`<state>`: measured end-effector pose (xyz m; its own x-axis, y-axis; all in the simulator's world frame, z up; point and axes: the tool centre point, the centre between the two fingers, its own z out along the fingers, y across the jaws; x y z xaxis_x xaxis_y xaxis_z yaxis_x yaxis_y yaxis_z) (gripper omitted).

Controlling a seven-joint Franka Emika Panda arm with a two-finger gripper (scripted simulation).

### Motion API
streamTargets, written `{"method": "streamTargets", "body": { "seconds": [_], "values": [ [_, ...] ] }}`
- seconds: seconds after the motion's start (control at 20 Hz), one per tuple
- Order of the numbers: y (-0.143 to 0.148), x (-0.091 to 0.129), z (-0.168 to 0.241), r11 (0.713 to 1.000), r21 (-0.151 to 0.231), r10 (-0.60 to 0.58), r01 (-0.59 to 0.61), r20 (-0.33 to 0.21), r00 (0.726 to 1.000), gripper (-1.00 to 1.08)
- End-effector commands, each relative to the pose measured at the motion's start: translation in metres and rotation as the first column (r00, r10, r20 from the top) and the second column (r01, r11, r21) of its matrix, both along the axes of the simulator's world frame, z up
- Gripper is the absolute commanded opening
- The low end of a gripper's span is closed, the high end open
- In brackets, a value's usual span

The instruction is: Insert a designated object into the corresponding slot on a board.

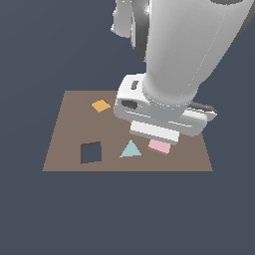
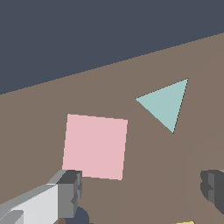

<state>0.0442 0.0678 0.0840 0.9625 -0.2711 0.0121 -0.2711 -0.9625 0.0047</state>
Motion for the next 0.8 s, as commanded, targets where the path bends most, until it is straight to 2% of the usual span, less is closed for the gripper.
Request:
{"method": "streamTargets", "body": {
  "seconds": [0.0,0.35,0.75],
  "values": [
    [0.011,0.006,-0.011,0.999,0.002,-0.033,0.033,-0.003,0.999,1.0],
    [0.029,0.018,-0.03,0.996,0.007,-0.086,0.087,-0.009,0.996,1.0],
    [0.032,0.021,-0.034,0.995,0.008,-0.095,0.095,-0.011,0.995,1.0]
  ]
}}
